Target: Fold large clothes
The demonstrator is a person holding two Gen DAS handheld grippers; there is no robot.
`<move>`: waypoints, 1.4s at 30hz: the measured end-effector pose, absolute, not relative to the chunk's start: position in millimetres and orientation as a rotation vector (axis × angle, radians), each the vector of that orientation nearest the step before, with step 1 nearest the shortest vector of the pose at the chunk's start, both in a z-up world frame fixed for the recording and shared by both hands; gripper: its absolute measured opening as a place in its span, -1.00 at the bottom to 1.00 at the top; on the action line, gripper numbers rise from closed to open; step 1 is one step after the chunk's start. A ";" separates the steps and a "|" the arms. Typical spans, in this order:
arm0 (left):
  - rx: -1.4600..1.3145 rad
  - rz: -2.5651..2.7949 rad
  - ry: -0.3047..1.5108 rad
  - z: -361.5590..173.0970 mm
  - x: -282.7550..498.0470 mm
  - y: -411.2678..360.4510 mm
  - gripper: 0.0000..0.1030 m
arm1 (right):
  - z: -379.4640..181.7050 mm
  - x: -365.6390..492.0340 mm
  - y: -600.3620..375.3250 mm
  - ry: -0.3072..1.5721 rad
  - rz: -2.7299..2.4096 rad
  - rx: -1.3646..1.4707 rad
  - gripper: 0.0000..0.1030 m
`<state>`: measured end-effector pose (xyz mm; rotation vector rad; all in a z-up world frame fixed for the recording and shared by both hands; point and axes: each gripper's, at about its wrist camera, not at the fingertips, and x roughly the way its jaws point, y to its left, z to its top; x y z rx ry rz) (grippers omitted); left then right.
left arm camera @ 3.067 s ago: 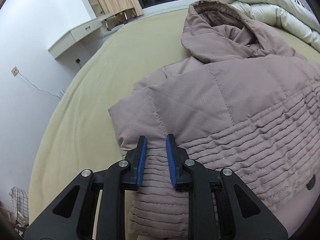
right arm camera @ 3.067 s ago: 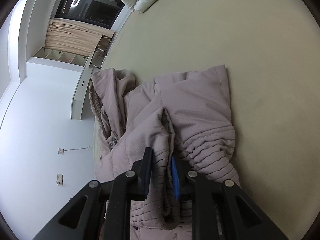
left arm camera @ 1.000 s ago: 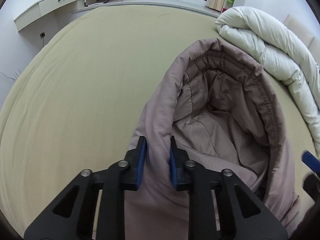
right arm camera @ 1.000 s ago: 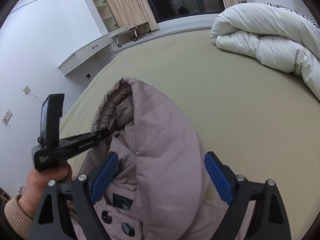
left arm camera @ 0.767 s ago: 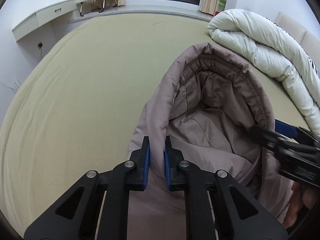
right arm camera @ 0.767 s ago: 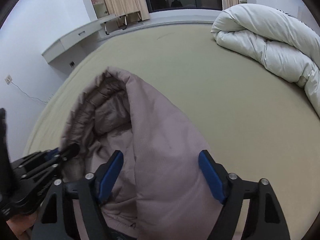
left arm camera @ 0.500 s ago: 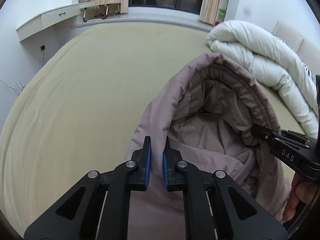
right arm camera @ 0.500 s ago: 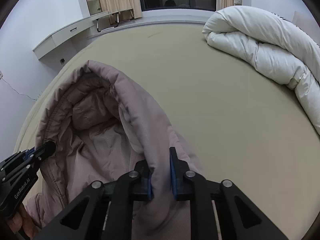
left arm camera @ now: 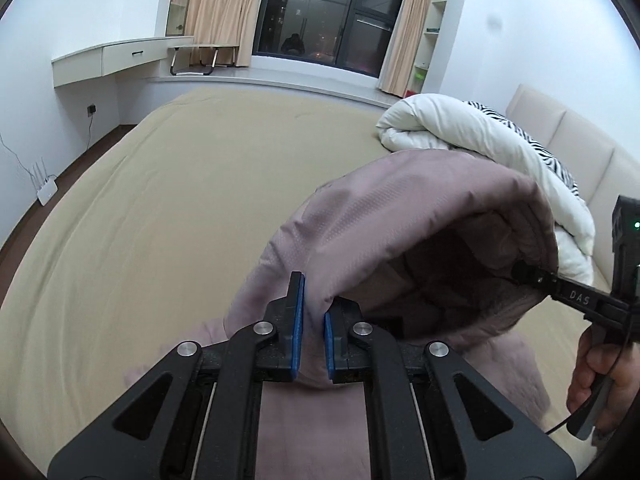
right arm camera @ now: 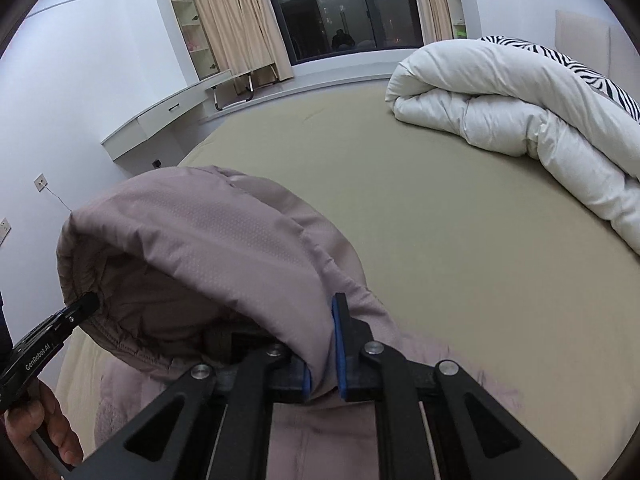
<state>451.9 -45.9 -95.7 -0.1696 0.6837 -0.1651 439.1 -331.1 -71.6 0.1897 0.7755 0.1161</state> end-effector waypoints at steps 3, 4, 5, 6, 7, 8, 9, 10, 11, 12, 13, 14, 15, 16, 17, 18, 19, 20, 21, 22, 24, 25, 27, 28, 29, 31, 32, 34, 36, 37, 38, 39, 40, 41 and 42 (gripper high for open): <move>-0.161 -0.187 0.683 -93.7 407.4 -49.0 -0.86 | -77.2 400.0 -337.1 0.789 0.119 0.219 -0.79; -0.151 -0.193 0.693 -94.9 393.5 -52.5 -0.86 | -80.8 387.6 -339.2 0.793 0.119 0.236 -0.79; -0.150 -0.194 0.702 -97.1 380.4 -55.3 -0.86 | -85.2 379.1 -341.0 0.799 0.121 0.246 -0.79; -0.152 -0.194 0.713 -100.5 365.8 -57.0 -0.86 | -91.4 368.9 -342.6 0.805 0.123 0.256 -0.79; -0.155 -0.193 0.727 -105.5 351.9 -59.0 -0.86 | -98.6 360.2 -343.8 0.814 0.122 0.266 -0.79; -0.167 -0.189 0.742 -110.4 341.0 -59.0 -0.86 | -105.8 351.3 -344.0 0.823 0.121 0.275 -0.79; -0.182 -0.185 0.761 -117.2 332.3 -58.9 -0.86 | -111.4 344.4 -344.3 0.828 0.121 0.286 -0.79; -0.191 -0.179 0.777 -123.6 324.0 -58.8 -0.86 | -117.1 337.4 -344.7 0.830 0.126 0.298 -0.78; -0.198 -0.171 0.791 -130.7 315.6 -58.3 -0.86 | -124.3 331.7 -342.7 0.833 0.129 0.296 -0.77; -0.201 -0.164 0.805 -137.7 310.2 -56.0 -0.86 | -130.0 327.3 -340.4 0.837 0.130 0.289 -0.77; -0.206 -0.153 0.818 -145.5 302.5 -54.3 -0.86 | -136.2 322.7 -337.1 0.839 0.134 0.283 -0.75; -0.209 -0.145 0.832 -151.4 300.9 -56.1 -0.86 | -141.2 319.3 -334.7 0.836 0.140 0.279 -0.71; -0.215 -0.136 0.858 -160.0 296.3 -55.3 -0.85 | -144.8 316.1 -333.6 0.832 0.140 0.277 -0.70; -0.226 -0.129 0.893 -168.3 292.2 -54.4 -0.85 | -147.6 313.8 -333.9 0.828 0.136 0.280 -0.67; -0.249 -0.135 0.910 -173.2 285.9 -52.7 -0.85 | -149.3 311.7 -335.1 0.821 0.135 0.287 -0.60; -0.273 -0.146 0.927 -176.4 279.6 -51.5 -0.85 | -150.6 310.1 -336.4 0.816 0.136 0.294 -0.52; -0.300 -0.162 0.950 -179.4 270.7 -51.3 -0.85 | -151.6 308.4 -337.7 0.819 0.130 0.296 -0.39; -0.323 -0.180 0.966 -181.2 261.2 -52.5 -0.85 | -151.9 305.8 -339.2 0.822 0.139 0.302 -0.31; -0.330 -0.193 0.974 -181.7 251.3 -53.3 -0.85 | -151.7 304.4 -340.9 0.826 0.148 0.302 -0.22; -0.328 -0.211 0.983 -181.9 239.0 -54.9 -0.85 | -151.4 301.2 -340.9 0.840 0.149 0.291 0.04; -0.324 -0.232 0.993 -178.9 217.7 -56.0 -0.85 | -147.9 290.3 -340.2 0.838 0.154 0.244 0.22; -0.321 -0.237 0.983 -173.0 207.2 -55.3 -0.85 | -145.3 282.4 -339.5 0.839 0.155 0.202 0.27; -0.305 -0.244 0.929 -150.9 197.6 -48.9 -0.85 | -142.2 269.0 -340.0 0.862 0.139 0.152 0.27; -0.303 -0.243 0.888 -135.4 195.3 -46.1 -0.85 | -137.0 264.0 -342.7 0.872 0.137 0.159 0.14; -0.298 -0.248 0.847 -118.5 196.2 -45.2 -0.85 | -128.5 260.6 -345.3 0.863 0.148 0.186 -0.11; -0.271 -0.274 0.791 -86.0 220.8 -49.9 -0.85 | -106.5 260.0 -347.0 0.822 0.155 0.215 -0.35; -0.246 -0.288 0.758 -72.1 227.3 -56.8 -0.85 | -92.5 261.6 -344.2 0.788 0.166 0.221 -0.38; -0.176 -0.310 0.708 -56.3 236.6 -71.9 -0.85 | -69.2 267.0 -332.5 0.735 0.215 0.233 -0.39; -0.123 -0.318 0.702 -53.7 251.6 -87.3 -0.85 | -55.9 278.8 -316.3 0.720 0.252 0.218 -0.39; -0.099 -0.317 0.719 -59.2 258.3 -95.0 -0.85 | -54.4 286.6 -307.4 0.722 0.268 0.203 -0.39; -0.084 -0.315 0.749 -68.0 265.1 -100.2 -0.85 | -56.3 295.2 -298.1 0.733 0.276 0.179 -0.39; -0.085 -0.310 0.778 -77.3 274.1 -99.6 -0.85 | -60.8 303.8 -290.7 0.751 0.281 0.161 -0.39; -0.097 -0.309 0.823 -92.1 279.0 -102.2 -0.85 | -70.1 313.2 -283.2 0.784 0.287 0.151 -0.39; -0.112 -0.307 0.872 -107.4 283.8 -103.4 -0.85 | -81.7 323.3 -278.6 0.824 0.287 0.148 -0.39; -0.111 -0.301 0.901 -119.2 296.9 -109.9 -0.85 | -94.0 331.3 -276.1 0.860 0.273 0.139 -0.39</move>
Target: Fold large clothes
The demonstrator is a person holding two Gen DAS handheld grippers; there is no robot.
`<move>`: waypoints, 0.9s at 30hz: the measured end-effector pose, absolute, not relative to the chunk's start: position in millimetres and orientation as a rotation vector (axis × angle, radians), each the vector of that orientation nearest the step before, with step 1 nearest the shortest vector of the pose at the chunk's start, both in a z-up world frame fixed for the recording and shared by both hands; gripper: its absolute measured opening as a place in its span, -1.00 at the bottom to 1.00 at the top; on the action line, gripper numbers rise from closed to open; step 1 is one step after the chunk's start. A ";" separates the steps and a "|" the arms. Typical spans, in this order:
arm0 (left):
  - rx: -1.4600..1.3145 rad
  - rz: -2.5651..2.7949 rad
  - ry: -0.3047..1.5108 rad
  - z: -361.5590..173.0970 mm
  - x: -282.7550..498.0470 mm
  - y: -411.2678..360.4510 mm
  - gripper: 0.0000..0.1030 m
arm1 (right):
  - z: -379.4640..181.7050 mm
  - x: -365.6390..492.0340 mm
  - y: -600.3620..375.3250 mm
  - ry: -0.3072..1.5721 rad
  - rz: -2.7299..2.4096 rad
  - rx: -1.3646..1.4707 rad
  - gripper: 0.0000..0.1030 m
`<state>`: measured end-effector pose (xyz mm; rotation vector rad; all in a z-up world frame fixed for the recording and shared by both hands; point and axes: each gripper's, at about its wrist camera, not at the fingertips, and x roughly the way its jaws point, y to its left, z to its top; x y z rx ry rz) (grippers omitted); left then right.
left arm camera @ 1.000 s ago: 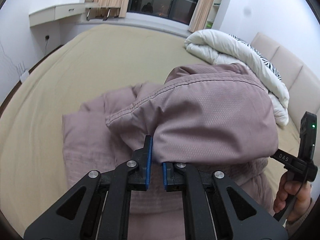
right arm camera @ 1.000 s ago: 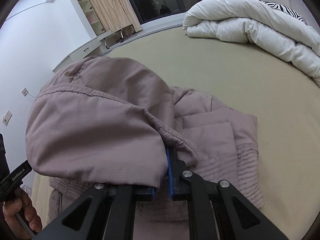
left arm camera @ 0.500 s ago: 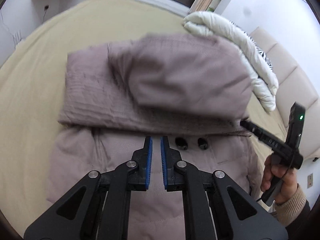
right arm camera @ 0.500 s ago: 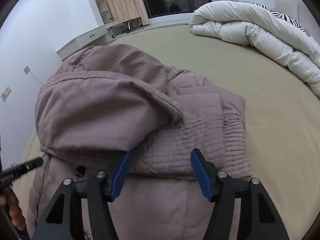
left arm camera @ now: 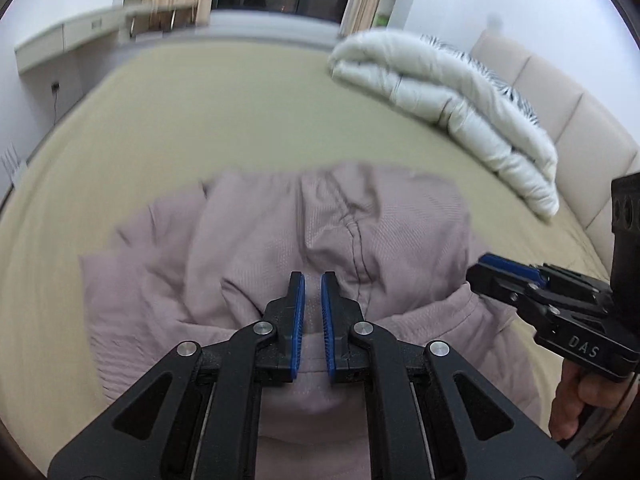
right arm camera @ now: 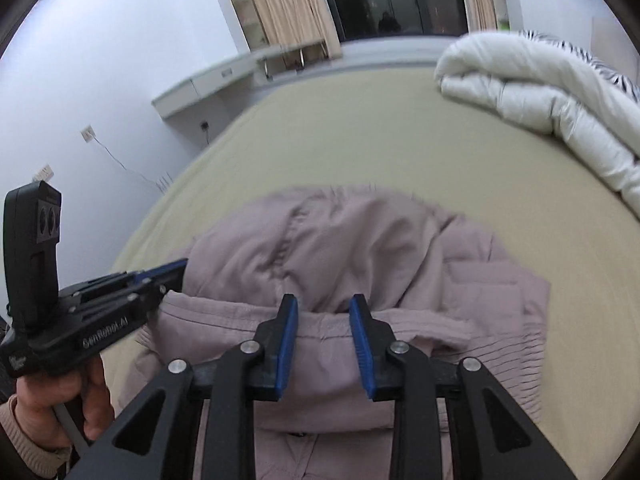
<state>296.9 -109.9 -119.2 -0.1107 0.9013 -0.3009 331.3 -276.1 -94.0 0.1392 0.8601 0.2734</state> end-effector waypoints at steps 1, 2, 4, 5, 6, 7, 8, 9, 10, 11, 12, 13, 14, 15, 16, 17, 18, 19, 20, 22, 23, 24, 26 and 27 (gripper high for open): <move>-0.110 -0.296 0.934 -134.0 302.2 -117.0 -0.85 | -109.3 339.5 -274.0 0.904 0.253 0.122 -0.40; -0.114 -0.296 0.963 -148.6 304.5 -118.8 -0.85 | -126.5 345.0 -272.6 0.947 0.231 0.102 -0.56; -0.139 -0.298 0.987 -175.0 299.7 -119.6 -0.85 | -158.5 350.5 -276.1 1.003 0.212 0.094 -0.90; -0.155 -0.298 0.986 -183.2 299.6 -115.8 -0.85 | -170.5 349.5 -280.1 1.004 0.219 0.107 -0.96; -0.176 -0.300 0.990 -188.1 299.6 -113.8 -0.85 | -177.0 346.4 -283.5 0.982 0.231 0.119 -0.97; -0.197 -0.304 0.998 -196.4 306.4 -107.8 -0.86 | -181.2 343.1 -285.4 0.962 0.240 0.122 -0.98; -0.212 -0.309 1.004 -199.7 308.4 -105.3 -0.85 | -182.8 340.6 -286.1 0.952 0.245 0.118 -0.99; -0.218 -0.314 1.009 -202.7 309.0 -102.5 -0.85 | -182.0 340.2 -285.8 0.950 0.247 0.113 -0.99; -0.219 -0.320 1.014 -200.5 307.2 -100.4 -0.85 | -178.6 340.5 -285.2 0.959 0.247 0.106 -0.99; -0.222 -0.326 1.014 -192.9 302.0 -98.0 -0.85 | -172.8 339.7 -285.5 0.968 0.245 0.104 -0.98; -0.226 -0.331 0.996 -181.6 297.2 -92.5 -0.85 | -164.0 338.3 -287.0 0.965 0.245 0.115 -0.92; -0.228 -0.333 0.965 -168.2 291.5 -84.1 -0.85 | -150.3 335.0 -290.7 0.935 0.253 0.143 -0.79; -0.227 -0.331 0.931 -149.7 287.7 -72.6 -0.85 | -134.9 330.9 -293.0 0.888 0.263 0.165 -0.56; -0.226 -0.332 0.881 -135.8 281.6 -66.8 -0.85 | -120.5 327.7 -294.0 0.843 0.271 0.176 -0.42; -0.225 -0.326 0.843 -125.6 278.6 -63.1 -0.85 | -106.0 326.7 -294.2 0.796 0.281 0.183 -0.05; -0.224 -0.322 0.813 -114.0 280.0 -60.0 -0.85 | -93.5 327.9 -293.1 0.754 0.295 0.189 0.12; -0.226 -0.324 0.802 -104.1 284.7 -59.5 -0.85 | -86.0 332.2 -289.2 0.732 0.308 0.190 0.12; -0.228 -0.324 0.796 -99.2 292.0 -59.2 -0.85 | -79.0 341.0 -283.3 0.727 0.324 0.183 0.12; -0.224 -0.311 0.792 -97.6 299.4 -58.4 -0.85 | -75.6 351.9 -276.7 0.732 0.333 0.170 0.03; -0.227 -0.295 0.822 -106.3 318.7 -62.0 -0.85 | -75.9 373.4 -262.2 0.751 0.347 0.142 -0.34; -0.233 -0.294 0.850 -114.4 331.6 -65.2 -0.85 | -80.2 382.5 -254.6 0.773 0.342 0.126 -0.51; -0.229 -0.288 0.876 -123.8 346.7 -72.6 -0.85 | -89.5 392.7 -249.4 0.801 0.329 0.102 -0.53; -0.208 -0.274 0.947 -151.5 373.4 -83.5 -0.85 | -117.7 408.8 -241.6 0.882 0.290 0.051 -0.62; -0.218 -0.277 0.964 -162.4 380.0 -82.5 -0.85 | -133.6 413.2 -241.5 0.929 0.276 0.047 -0.65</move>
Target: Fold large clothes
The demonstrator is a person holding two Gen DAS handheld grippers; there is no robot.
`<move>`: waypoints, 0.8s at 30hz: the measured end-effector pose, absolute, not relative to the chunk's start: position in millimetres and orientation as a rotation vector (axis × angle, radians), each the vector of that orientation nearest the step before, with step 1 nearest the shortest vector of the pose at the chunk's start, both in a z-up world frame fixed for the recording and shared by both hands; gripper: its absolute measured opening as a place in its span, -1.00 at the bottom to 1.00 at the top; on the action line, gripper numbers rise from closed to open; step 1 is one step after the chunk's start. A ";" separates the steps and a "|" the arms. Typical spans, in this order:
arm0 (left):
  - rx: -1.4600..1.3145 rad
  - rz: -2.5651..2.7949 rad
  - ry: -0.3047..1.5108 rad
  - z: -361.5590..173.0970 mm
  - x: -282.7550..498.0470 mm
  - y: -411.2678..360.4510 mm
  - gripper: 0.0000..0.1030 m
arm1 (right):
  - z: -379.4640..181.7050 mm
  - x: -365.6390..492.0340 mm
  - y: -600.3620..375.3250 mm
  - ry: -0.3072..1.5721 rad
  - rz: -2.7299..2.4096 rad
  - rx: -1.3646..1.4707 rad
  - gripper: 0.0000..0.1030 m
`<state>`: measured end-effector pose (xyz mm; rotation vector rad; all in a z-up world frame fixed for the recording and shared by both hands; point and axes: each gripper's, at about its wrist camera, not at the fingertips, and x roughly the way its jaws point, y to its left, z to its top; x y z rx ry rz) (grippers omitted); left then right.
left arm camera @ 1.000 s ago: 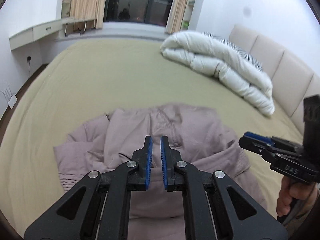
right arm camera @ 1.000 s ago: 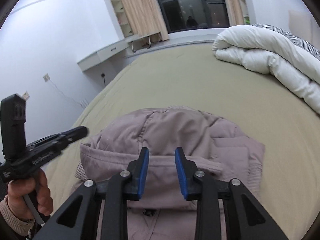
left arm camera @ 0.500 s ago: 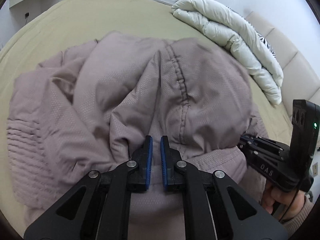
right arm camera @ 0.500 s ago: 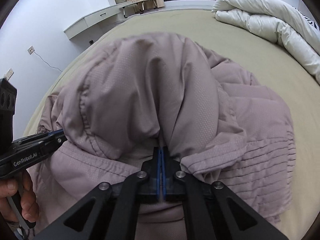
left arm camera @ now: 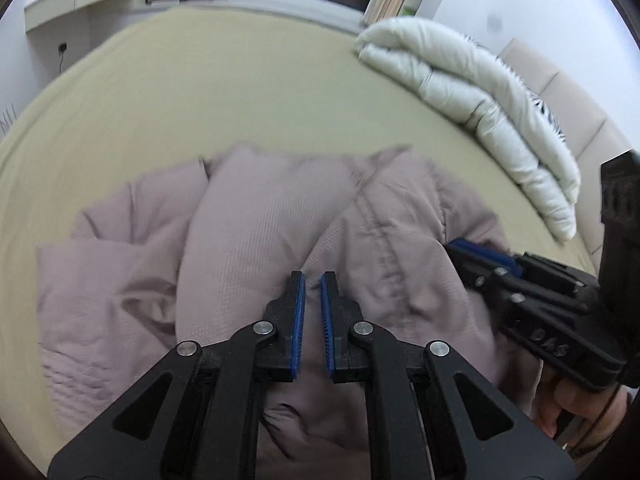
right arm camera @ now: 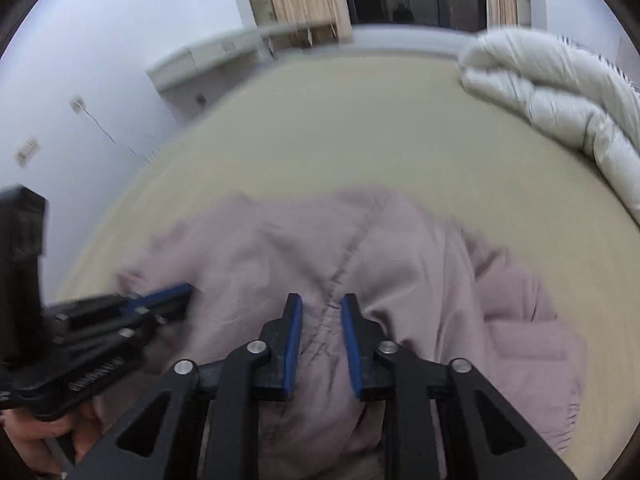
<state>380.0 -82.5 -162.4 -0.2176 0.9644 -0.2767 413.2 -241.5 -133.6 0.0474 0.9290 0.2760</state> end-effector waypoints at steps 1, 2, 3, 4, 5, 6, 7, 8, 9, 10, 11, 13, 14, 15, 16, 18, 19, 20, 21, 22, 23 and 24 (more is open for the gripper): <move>-0.231 -0.279 0.978 -174.9 387.1 -80.8 -0.85 | -149.9 416.5 -244.6 0.953 0.275 0.055 -0.67; -0.252 -0.281 0.982 -181.9 389.1 -78.7 -0.85 | -158.5 415.6 -247.4 0.942 0.280 0.059 -0.68; -0.266 -0.280 0.980 -188.3 389.8 -77.2 -0.85 | -163.4 412.6 -249.6 0.921 0.285 0.059 -0.68; -0.266 -0.277 0.977 -192.1 391.9 -79.5 -0.85 | -166.5 409.9 -249.9 0.904 0.287 0.061 -0.68; -0.253 -0.277 0.975 -195.3 391.6 -80.9 -0.85 | -168.9 407.8 -249.8 0.892 0.284 0.060 -0.68; -0.239 -0.276 0.975 -197.4 390.4 -81.9 -0.85 | -172.4 403.8 -251.3 0.883 0.283 0.056 -0.68; -0.227 -0.278 0.978 -197.1 389.1 -82.9 -0.85 | -173.3 401.9 -251.4 0.879 0.283 0.049 -0.68; -0.215 -0.276 0.988 -194.5 388.5 -85.4 -0.85 | -170.5 400.3 -251.8 0.886 0.286 0.048 -0.68; -0.201 -0.275 0.986 -186.4 382.8 -85.8 -0.85 | -165.6 400.4 -252.8 0.907 0.294 0.053 -0.68; -0.184 -0.273 0.965 -174.6 378.9 -87.3 -0.85 | -157.5 401.3 -256.5 0.925 0.308 0.071 -0.67; -0.167 -0.267 0.913 -158.2 372.5 -83.8 -0.85 | -145.6 397.3 -261.9 0.916 0.316 0.101 -0.63; -0.172 -0.253 0.835 -134.0 370.8 -75.7 -0.85 | -116.6 393.1 -274.6 0.822 0.314 0.149 -0.53; -0.188 -0.253 0.824 -126.6 378.0 -73.3 -0.85 | -104.6 396.0 -279.6 0.789 0.306 0.170 -0.49; -0.195 -0.254 0.820 -122.2 386.5 -73.1 -0.85 | -97.5 401.9 -282.3 0.782 0.304 0.188 -0.49; -0.184 -0.246 0.814 -120.0 395.6 -74.4 -0.85 | -92.9 410.9 -283.2 0.788 0.303 0.200 -0.50; -0.147 -0.234 0.842 -125.7 422.2 -84.2 -0.85 | -92.2 432.4 -278.5 0.813 0.282 0.178 -0.50; -0.143 -0.237 0.870 -133.5 432.0 -87.0 -0.85 | -97.7 445.5 -274.6 0.845 0.275 0.168 -0.50; -0.141 -0.230 0.901 -145.1 443.4 -90.4 -0.85 | -105.2 456.4 -272.3 0.871 0.273 0.168 -0.50; -0.131 -0.214 0.923 -154.3 451.3 -94.2 -0.85 | -114.3 464.4 -270.6 0.891 0.263 0.161 -0.50; -0.122 -0.203 0.955 -167.9 459.6 -96.9 -0.85 | -127.5 473.2 -269.1 0.922 0.242 0.134 -0.50; -0.127 -0.191 0.986 -181.3 467.1 -97.5 -0.85 | -145.3 481.8 -269.2 0.973 0.219 0.103 -0.61; -0.136 -0.186 0.997 -189.3 474.7 -99.7 -0.85 | -162.0 483.8 -269.9 1.009 0.206 0.091 -0.68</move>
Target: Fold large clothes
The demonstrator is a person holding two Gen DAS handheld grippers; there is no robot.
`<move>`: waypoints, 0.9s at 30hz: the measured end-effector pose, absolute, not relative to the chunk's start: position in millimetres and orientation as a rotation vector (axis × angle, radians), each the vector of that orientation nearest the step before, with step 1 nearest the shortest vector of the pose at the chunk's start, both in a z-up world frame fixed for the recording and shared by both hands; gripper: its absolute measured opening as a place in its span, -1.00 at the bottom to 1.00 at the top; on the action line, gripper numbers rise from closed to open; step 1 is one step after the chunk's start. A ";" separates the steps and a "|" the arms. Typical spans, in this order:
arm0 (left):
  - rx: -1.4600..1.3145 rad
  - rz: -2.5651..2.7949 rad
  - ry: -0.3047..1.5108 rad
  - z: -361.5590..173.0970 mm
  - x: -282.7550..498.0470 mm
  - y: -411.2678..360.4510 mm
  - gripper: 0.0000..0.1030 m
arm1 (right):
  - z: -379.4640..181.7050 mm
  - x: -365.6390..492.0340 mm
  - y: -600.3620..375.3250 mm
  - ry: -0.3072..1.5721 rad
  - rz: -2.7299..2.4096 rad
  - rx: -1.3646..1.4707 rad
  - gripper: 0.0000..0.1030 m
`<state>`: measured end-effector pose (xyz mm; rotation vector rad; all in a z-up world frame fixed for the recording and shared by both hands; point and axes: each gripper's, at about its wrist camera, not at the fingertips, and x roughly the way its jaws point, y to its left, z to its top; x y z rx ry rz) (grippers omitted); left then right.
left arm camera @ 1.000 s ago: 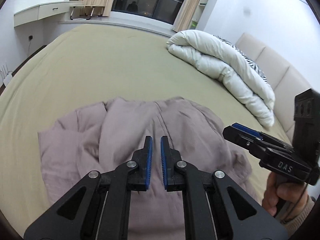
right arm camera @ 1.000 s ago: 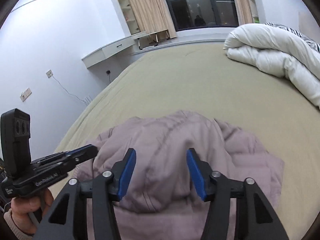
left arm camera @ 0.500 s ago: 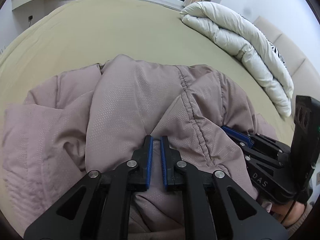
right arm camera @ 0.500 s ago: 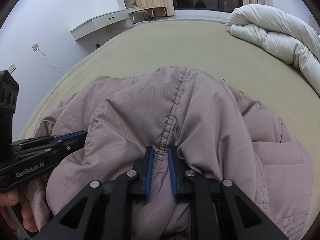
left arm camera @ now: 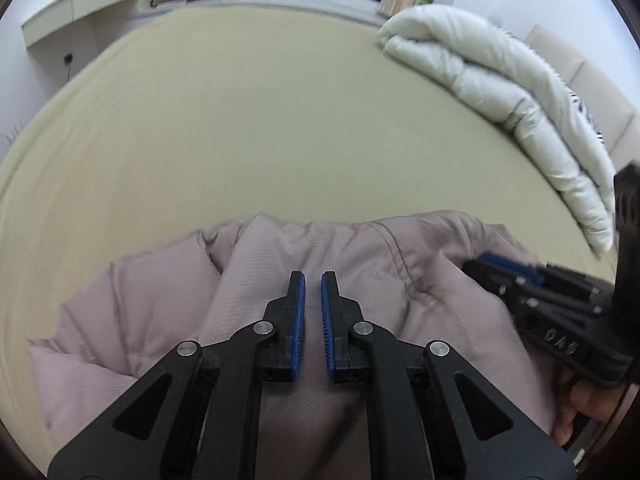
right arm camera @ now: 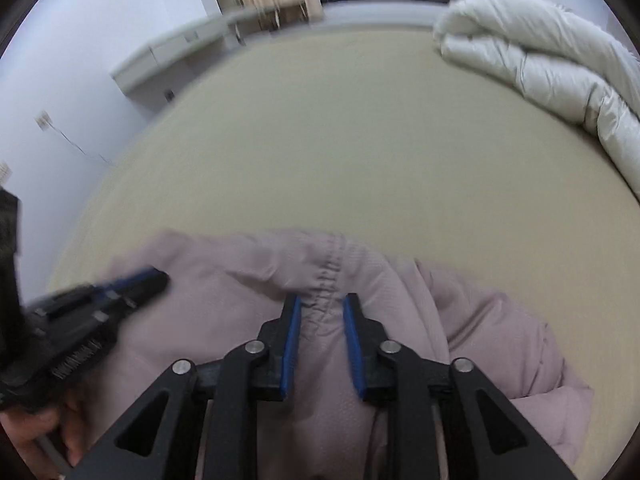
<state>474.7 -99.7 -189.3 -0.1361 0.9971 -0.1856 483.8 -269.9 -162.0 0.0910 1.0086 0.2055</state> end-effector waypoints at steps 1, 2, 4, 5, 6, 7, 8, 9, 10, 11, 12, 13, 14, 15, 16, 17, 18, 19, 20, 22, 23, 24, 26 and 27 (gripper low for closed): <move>-0.156 -0.179 0.999 -196.2 478.7 -98.1 -0.85 | -174.5 483.4 -274.2 1.014 0.212 0.113 -0.69; -0.170 -0.171 0.997 -200.0 481.2 -97.5 -0.85 | -178.9 479.9 -278.8 0.998 0.224 0.146 -0.70; -0.168 -0.169 0.992 -204.6 483.4 -99.8 -0.85 | -180.0 473.1 -284.6 0.974 0.239 0.171 -0.71; -0.159 -0.171 0.990 -206.7 483.3 -101.1 -0.85 | -182.7 469.9 -286.3 0.967 0.246 0.178 -0.72; -0.148 -0.173 0.985 -209.9 483.3 -103.2 -0.85 | -183.5 469.0 -287.1 0.965 0.248 0.179 -0.72; -0.146 -0.173 0.984 -212.8 483.5 -103.3 -0.85 | -184.5 468.6 -285.8 0.965 0.246 0.171 -0.72; -0.155 -0.172 0.989 -215.7 484.7 -101.8 -0.85 | -185.2 468.8 -283.2 0.969 0.239 0.156 -0.72; -0.162 -0.171 0.994 -214.6 482.6 -100.4 -0.85 | -185.4 471.4 -281.0 0.972 0.230 0.138 -0.72; -0.166 -0.171 1.001 -215.6 483.1 -99.5 -0.85 | -186.1 472.8 -278.0 0.973 0.219 0.116 -0.72; -0.166 -0.172 1.003 -218.5 485.4 -100.8 -0.85 | -185.6 474.0 -275.3 0.972 0.211 0.100 -0.73; -0.165 -0.172 1.007 -225.6 489.8 -104.0 -0.85 | -186.3 473.5 -273.2 0.971 0.204 0.091 -0.73; -0.166 -0.172 1.009 -228.6 491.1 -103.9 -0.85 | -187.5 474.0 -272.7 0.969 0.200 0.086 -0.73; -0.166 -0.172 1.008 -233.1 492.2 -102.7 -0.85 | -188.5 475.7 -273.2 0.966 0.198 0.086 -0.73; -0.167 -0.172 1.009 -236.1 495.1 -103.2 -0.85 | -189.0 476.4 -274.1 0.964 0.198 0.089 -0.73; -0.171 -0.173 1.010 -237.4 496.1 -102.9 -0.85 | -189.4 476.4 -274.1 0.962 0.198 0.093 -0.73; -0.180 -0.177 1.011 -237.1 496.2 -102.0 -0.85 | -188.8 476.2 -273.8 0.958 0.198 0.094 -0.73; -0.189 -0.185 1.009 -235.5 494.4 -101.2 -0.85 | -187.6 474.2 -273.4 0.953 0.201 0.096 -0.73; -0.202 -0.194 1.008 -231.6 491.5 -98.7 -0.85 | -184.6 473.0 -275.1 0.952 0.215 0.110 -0.70; -0.212 -0.197 1.005 -225.9 486.8 -95.5 -0.85 | -179.4 473.2 -278.5 0.960 0.232 0.129 -0.69; -0.236 -0.192 0.972 -209.9 467.7 -84.4 -0.85 | -156.5 461.8 -287.5 0.941 0.232 0.183 -0.60; -0.253 -0.200 0.950 -201.0 456.6 -79.8 -0.85 | -138.3 448.8 -291.6 0.884 0.255 0.213 -0.47; -0.260 -0.207 0.931 -193.3 445.1 -76.6 -0.85 | -122.1 435.2 -291.9 0.830 0.288 0.221 -0.37; -0.258 -0.207 0.888 -181.4 421.9 -70.9 -0.85 | -94.6 404.6 -279.6 0.758 0.341 0.178 -0.15; -0.263 -0.206 0.877 -177.9 414.2 -68.7 -0.85 | -88.8 394.4 -269.8 0.750 0.369 0.143 -0.14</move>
